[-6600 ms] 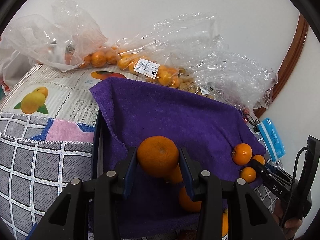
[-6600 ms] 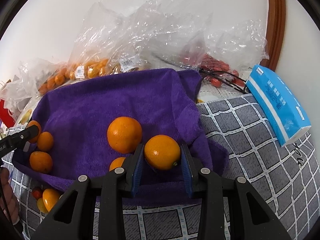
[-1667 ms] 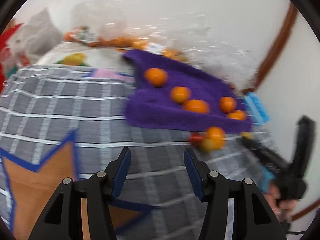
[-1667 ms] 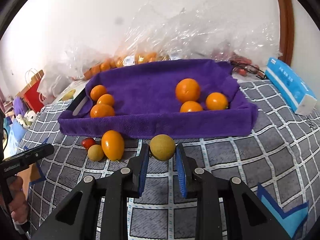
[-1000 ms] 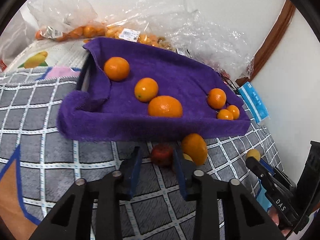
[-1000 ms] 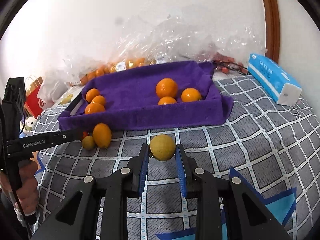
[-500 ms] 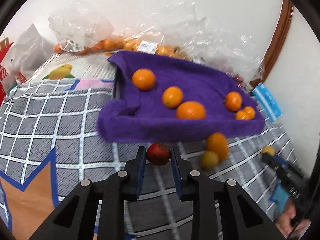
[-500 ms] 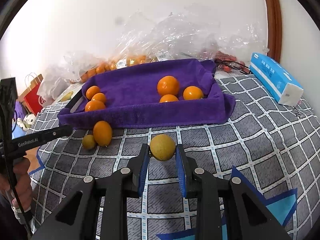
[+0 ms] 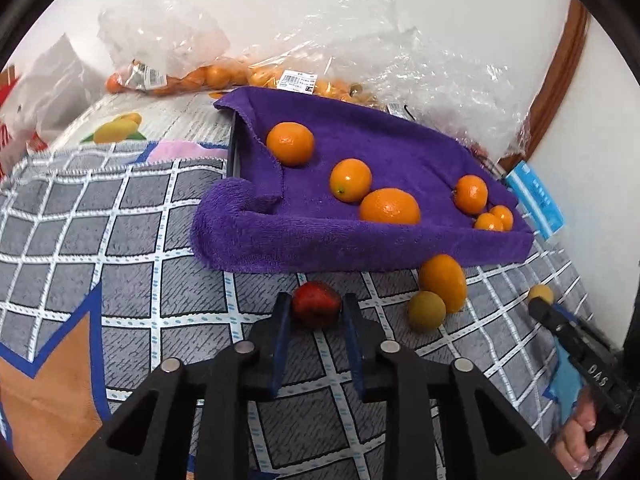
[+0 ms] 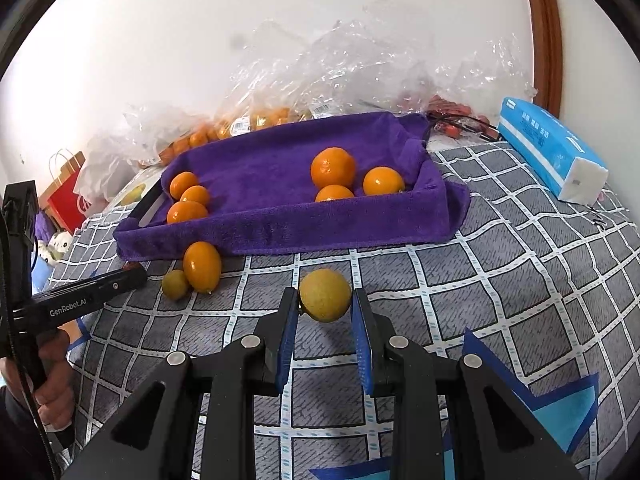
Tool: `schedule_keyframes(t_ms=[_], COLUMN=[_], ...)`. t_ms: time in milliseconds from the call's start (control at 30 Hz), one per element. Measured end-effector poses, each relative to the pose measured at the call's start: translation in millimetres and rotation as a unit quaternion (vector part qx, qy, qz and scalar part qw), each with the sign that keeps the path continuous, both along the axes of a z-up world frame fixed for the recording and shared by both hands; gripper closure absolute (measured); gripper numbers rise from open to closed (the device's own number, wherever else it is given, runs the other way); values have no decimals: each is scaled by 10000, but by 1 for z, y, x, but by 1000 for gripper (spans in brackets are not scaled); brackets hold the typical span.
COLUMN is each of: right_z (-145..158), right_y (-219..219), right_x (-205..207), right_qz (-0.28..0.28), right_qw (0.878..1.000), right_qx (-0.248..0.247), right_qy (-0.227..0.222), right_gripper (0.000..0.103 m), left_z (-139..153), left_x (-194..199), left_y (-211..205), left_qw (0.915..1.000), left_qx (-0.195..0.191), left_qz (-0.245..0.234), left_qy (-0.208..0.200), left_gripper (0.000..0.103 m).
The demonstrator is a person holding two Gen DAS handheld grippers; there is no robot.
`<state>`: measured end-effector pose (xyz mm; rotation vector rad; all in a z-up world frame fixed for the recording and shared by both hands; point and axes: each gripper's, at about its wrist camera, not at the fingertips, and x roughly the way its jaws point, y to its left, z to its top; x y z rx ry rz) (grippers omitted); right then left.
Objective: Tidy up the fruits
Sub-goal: 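Grasp a small red fruit with the left tool while the right tool holds the yellow fruit, then lift the yellow fruit and red fruit with both tools and carry them over the purple towel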
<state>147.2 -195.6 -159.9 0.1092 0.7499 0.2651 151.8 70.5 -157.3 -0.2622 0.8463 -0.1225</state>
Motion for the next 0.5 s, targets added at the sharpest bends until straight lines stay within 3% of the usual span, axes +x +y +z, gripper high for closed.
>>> schedule_keyframes(t_ms=[133,500], right_z=[1,5], right_y=[1,1], right_x=[-1,-7], right_qz=[26,78], right_qw=[10000,9997], right_qx=[9,60], right_qy=[-29,-203], right_gripper=[76,76], left_z=[3,13], left_x=[-7,-17], left_y=[10,8], left_qw=[9988,9975], left_qx=[-428,-358], left_qz=[-46,36], left_qy=[-240,-603], left_gripper=[79,79])
